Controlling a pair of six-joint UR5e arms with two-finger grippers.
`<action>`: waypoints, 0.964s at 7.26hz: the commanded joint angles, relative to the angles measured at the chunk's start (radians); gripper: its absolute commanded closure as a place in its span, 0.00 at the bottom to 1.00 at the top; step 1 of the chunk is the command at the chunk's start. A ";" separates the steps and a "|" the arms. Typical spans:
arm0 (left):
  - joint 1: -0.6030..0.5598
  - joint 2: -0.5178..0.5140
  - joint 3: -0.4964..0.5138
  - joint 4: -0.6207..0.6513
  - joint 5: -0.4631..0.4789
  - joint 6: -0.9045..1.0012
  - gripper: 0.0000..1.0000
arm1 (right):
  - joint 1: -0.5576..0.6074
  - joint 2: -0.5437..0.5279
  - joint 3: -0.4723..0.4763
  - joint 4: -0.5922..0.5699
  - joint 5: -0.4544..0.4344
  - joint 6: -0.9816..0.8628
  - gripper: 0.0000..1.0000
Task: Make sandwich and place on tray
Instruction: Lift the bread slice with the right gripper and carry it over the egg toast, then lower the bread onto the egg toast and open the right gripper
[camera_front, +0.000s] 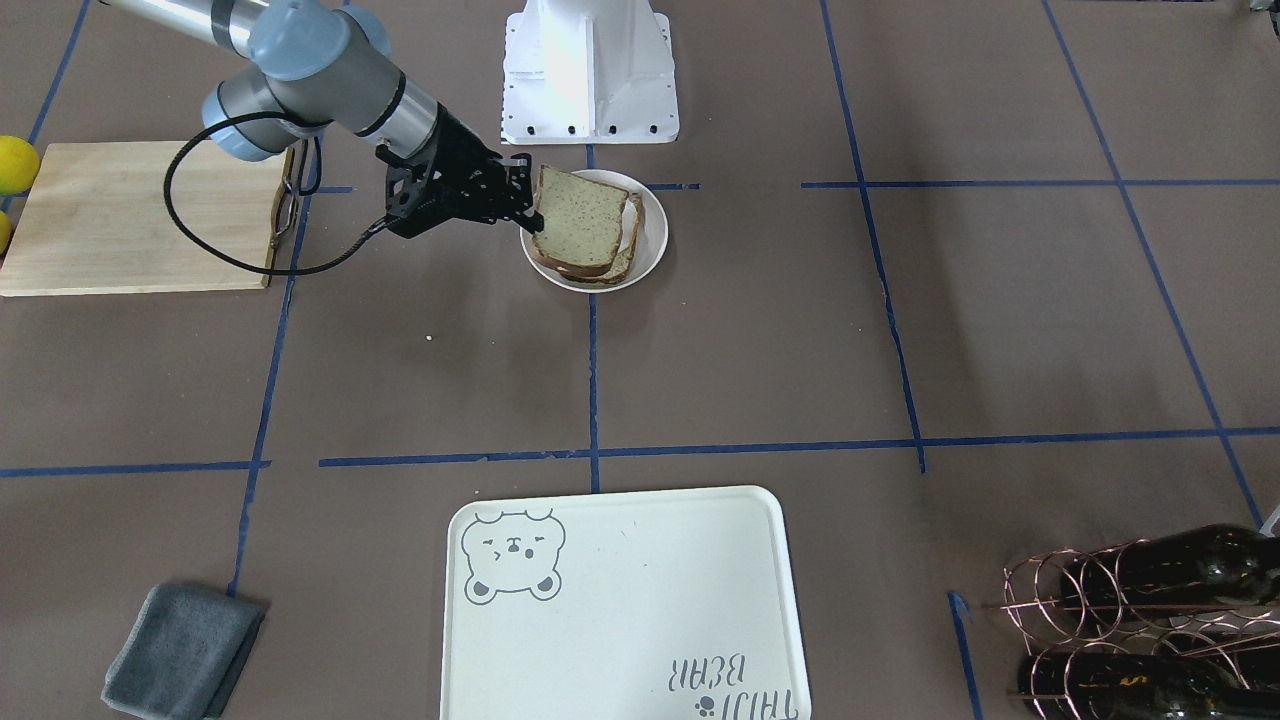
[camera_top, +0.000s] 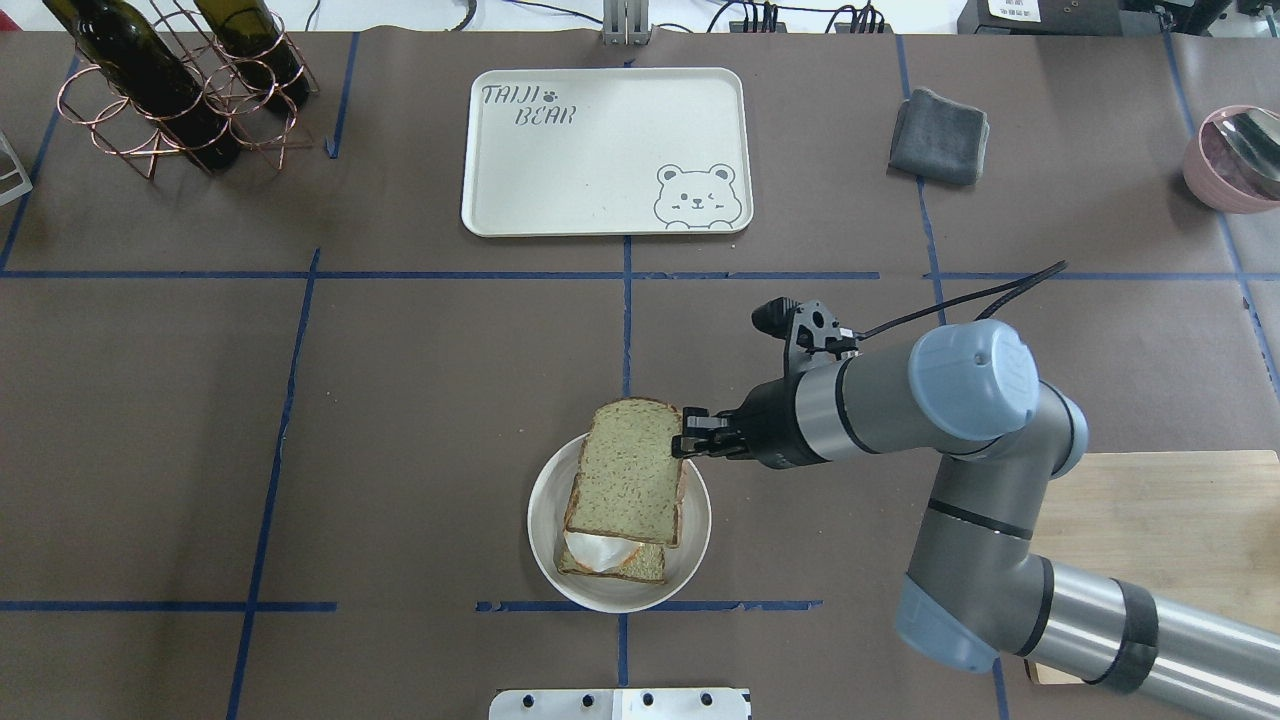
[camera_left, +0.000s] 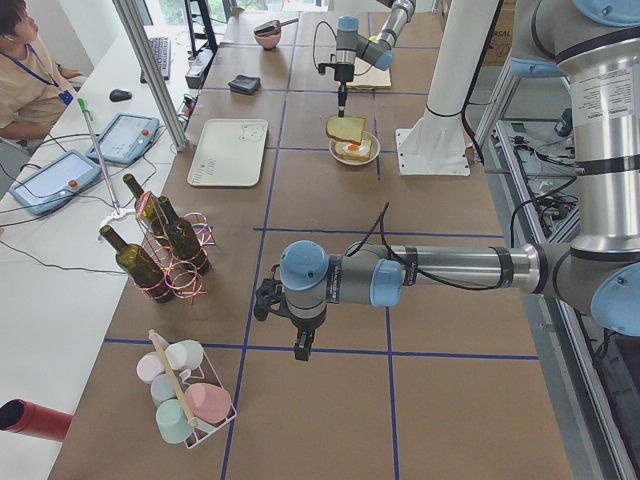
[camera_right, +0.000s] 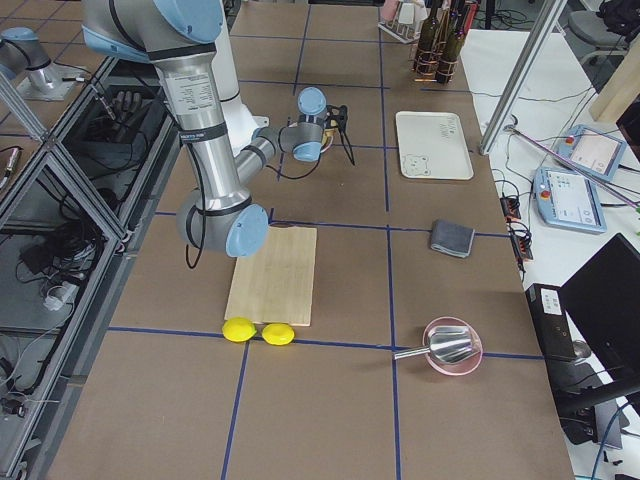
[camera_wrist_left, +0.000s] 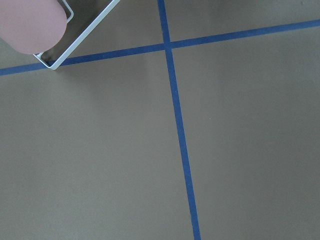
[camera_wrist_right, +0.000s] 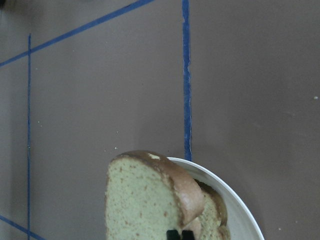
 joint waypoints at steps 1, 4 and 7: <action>0.001 0.000 0.005 -0.002 0.000 0.000 0.00 | -0.047 0.030 -0.046 0.001 -0.046 -0.002 1.00; 0.001 0.000 0.005 0.000 -0.002 0.000 0.00 | -0.046 0.026 -0.051 -0.001 -0.038 -0.015 1.00; 0.001 -0.002 0.000 -0.002 -0.002 0.000 0.00 | 0.002 0.015 -0.037 -0.015 -0.029 -0.019 0.00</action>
